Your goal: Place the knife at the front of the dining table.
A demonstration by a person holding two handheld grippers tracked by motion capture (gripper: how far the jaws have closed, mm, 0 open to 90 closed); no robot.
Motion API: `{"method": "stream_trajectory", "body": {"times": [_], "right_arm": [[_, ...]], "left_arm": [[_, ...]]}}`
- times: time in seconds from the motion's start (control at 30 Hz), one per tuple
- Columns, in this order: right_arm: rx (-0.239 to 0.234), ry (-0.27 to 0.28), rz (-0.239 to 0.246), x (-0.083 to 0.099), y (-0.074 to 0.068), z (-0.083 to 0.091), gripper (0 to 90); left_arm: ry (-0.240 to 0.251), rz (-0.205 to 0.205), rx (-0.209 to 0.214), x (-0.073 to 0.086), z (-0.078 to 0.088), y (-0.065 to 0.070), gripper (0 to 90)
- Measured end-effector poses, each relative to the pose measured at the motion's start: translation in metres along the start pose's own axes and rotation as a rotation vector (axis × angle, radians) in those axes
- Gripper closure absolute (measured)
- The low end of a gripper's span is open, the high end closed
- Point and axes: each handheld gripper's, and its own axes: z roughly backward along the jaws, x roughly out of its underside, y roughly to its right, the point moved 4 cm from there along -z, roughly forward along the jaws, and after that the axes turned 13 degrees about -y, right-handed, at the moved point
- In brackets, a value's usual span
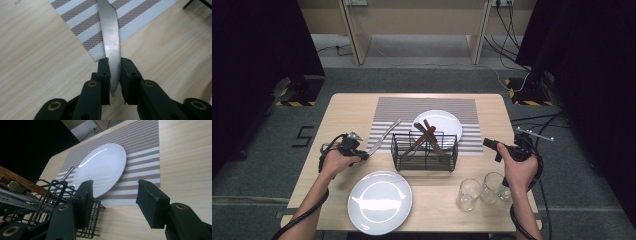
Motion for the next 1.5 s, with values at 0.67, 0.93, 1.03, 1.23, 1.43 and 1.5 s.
{"method": "stream_trajectory", "body": {"times": [0.67,0.93,1.03,1.23,1.43,1.5], "right_arm": [[-0.004,-0.004,-0.005,0.000,0.001,-0.002,46.7],[-0.005,-0.005,-0.004,0.000,0.001,-0.002,46.7],[-0.006,-0.005,-0.004,0.000,0.001,-0.002,46.7],[-0.006,-0.001,0.001,-0.001,0.001,-0.001,46.6],[-0.007,-0.001,0.000,-0.001,0.002,0.000,46.6],[-0.008,0.001,-0.001,-0.001,0.002,0.000,46.6]], "left_arm": [[0.012,0.034,0.027,-0.012,-0.005,0.020,78.2],[0.019,0.025,0.043,-0.020,-0.006,0.025,80.1],[0.011,0.020,0.051,-0.024,-0.009,0.027,80.2],[0.008,0.022,0.046,-0.030,-0.011,0.029,79.8],[0.003,0.016,0.035,-0.035,-0.012,0.029,79.4],[0.002,0.017,0.030,-0.036,-0.013,0.029,79.2]]}}
